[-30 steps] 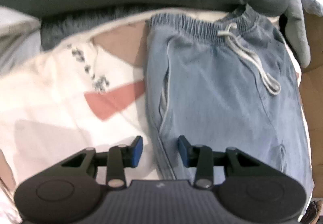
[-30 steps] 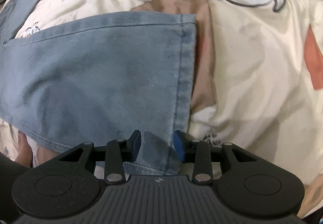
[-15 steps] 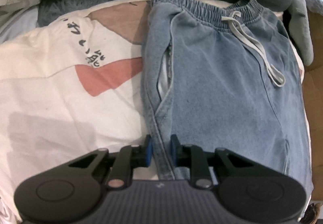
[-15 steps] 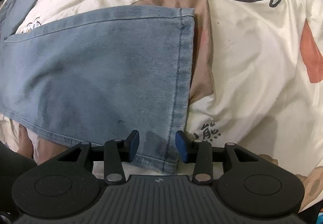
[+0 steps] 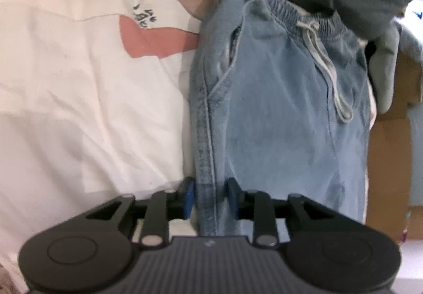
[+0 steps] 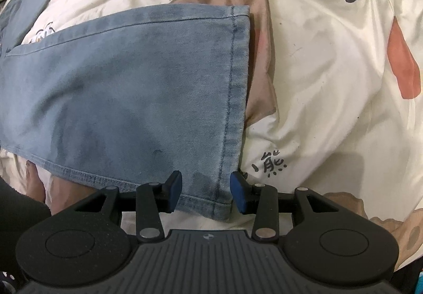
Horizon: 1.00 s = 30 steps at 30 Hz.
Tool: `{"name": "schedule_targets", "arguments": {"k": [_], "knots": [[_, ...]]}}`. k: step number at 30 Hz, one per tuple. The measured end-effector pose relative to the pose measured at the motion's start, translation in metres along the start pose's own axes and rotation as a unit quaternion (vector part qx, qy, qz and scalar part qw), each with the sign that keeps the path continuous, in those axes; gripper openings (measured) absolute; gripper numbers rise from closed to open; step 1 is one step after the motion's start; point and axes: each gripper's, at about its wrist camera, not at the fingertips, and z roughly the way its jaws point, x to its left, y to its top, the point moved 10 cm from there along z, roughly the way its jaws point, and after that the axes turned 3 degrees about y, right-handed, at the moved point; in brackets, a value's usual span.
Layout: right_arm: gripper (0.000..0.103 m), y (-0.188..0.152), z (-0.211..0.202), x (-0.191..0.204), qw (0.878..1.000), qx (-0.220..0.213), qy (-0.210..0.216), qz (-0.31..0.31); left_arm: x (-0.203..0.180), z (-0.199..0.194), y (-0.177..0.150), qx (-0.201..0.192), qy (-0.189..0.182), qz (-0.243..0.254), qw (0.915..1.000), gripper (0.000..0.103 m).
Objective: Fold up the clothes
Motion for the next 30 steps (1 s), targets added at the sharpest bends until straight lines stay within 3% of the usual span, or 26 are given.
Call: {"name": "schedule_targets", "arguments": {"k": [5, 11, 17, 20, 23, 30], "knots": [[0.048, 0.003, -0.006, 0.002, 1.000, -0.005, 0.000, -0.002, -0.009, 0.002, 0.002, -0.007, -0.031, -0.036, 0.9989, 0.037], [0.048, 0.006, -0.013, -0.001, 0.999, -0.024, 0.013, 0.027, -0.038, -0.017, 0.001, -0.025, -0.118, -0.020, 0.9925, 0.038], [0.048, -0.002, -0.009, -0.006, 0.999, -0.023, 0.017, 0.044, -0.033, -0.022, -0.002, -0.026, -0.120, -0.019, 0.9922, 0.037], [0.048, -0.007, -0.008, -0.008, 0.999, -0.020, 0.017, 0.044, -0.039, -0.012, -0.002, -0.029, -0.126, -0.019, 0.9915, 0.031], [0.048, -0.009, -0.007, -0.009, 0.999, -0.017, 0.018, 0.046, -0.036, -0.011, -0.001, -0.026, -0.128, -0.020, 0.9913, 0.014], [0.048, -0.007, -0.002, -0.006, 0.999, -0.014, 0.026, 0.045, -0.036, -0.016, -0.003, -0.033, -0.090, 0.005, 0.9954, 0.010]]}}
